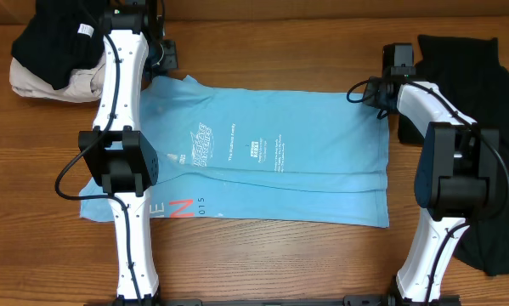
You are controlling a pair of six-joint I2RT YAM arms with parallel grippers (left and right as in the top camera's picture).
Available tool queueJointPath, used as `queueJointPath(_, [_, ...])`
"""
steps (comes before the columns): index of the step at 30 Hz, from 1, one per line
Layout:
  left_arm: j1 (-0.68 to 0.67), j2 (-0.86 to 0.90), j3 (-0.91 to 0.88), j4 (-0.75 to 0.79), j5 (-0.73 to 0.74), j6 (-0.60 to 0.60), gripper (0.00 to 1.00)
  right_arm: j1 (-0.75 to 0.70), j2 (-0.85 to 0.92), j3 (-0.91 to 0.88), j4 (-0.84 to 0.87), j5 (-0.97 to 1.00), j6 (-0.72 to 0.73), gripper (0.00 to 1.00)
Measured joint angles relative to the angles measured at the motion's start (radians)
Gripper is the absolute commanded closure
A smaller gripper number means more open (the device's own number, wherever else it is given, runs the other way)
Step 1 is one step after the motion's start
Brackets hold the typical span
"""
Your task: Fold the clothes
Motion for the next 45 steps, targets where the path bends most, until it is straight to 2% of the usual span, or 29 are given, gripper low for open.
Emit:
queueJointPath(1, [0.000,0.000,0.000,0.000,-0.003,0.000,0.96,0.000,0.000,0.001,-0.005,0.001,0.001,0.81])
queueJointPath(4, [0.000,0.000,0.000,-0.001,-0.007,0.000,0.96,0.000,0.000,0.021,-0.059,-0.004,0.005,0.96])
queueJointPath(5, [0.000,0.000,0.000,-0.005,-0.007,0.000,0.96,0.000,0.000,0.032,-0.090,-0.008,0.006,0.96])
queueJointPath(18, [0.000,0.000,0.005,-0.076,-0.014,0.017,0.96,-0.001,-0.013,0.284,-0.481,-0.105,0.001,0.96])
queueJointPath(37, [0.035,-0.113,0.012,-0.313,-0.014,0.054,0.96,-0.041,-0.214,0.304,-0.838,-0.316,0.002,0.96])
queueJointPath(45, [0.054,-0.115,0.013,-0.324,0.022,0.054,0.96,-0.041,-0.216,0.304,-0.941,-0.324,0.001,0.96])
